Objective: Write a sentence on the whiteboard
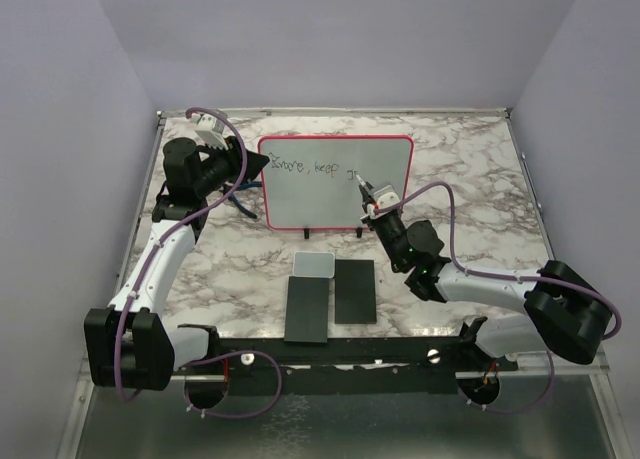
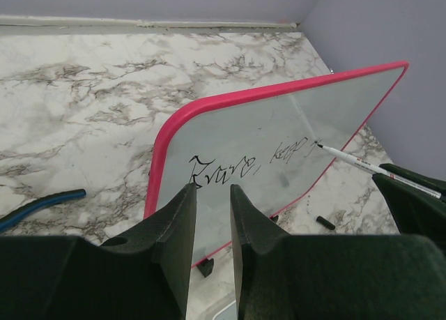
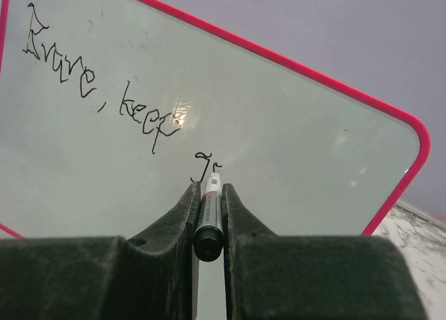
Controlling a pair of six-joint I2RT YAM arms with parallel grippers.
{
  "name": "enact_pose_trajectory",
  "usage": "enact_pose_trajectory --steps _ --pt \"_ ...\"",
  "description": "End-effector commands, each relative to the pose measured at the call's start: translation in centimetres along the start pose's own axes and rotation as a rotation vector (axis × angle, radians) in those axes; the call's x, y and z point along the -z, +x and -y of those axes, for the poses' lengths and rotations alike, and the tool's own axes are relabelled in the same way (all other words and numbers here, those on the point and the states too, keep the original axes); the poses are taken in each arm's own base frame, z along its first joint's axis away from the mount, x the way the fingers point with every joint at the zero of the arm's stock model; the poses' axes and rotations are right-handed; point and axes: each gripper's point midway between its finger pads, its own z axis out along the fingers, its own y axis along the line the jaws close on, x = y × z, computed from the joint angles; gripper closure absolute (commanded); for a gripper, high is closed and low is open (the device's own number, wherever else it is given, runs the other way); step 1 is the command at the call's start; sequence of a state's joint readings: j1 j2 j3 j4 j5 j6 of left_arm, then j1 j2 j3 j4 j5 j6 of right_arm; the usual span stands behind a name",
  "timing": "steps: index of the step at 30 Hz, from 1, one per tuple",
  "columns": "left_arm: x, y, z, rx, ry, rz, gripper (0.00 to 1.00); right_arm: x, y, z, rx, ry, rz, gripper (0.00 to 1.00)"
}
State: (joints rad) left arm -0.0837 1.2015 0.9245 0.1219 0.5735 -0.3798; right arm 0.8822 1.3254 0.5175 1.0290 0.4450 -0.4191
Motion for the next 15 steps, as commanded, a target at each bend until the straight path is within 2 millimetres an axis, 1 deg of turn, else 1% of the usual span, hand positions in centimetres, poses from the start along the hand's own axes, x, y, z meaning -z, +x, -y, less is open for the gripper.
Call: enact_pose_trajectory --steps 1,15 --pt "0.4 0.1 0.2 -0.016 -0.007 0.001 0.73 0.4 0.2 1.1 0.008 0.043 -0.013 0.99" --pt "0.4 0.1 0.3 -0.015 -0.006 0.0 0.73 0.0 -1.0 1.4 0.014 0.052 0.021 0.99"
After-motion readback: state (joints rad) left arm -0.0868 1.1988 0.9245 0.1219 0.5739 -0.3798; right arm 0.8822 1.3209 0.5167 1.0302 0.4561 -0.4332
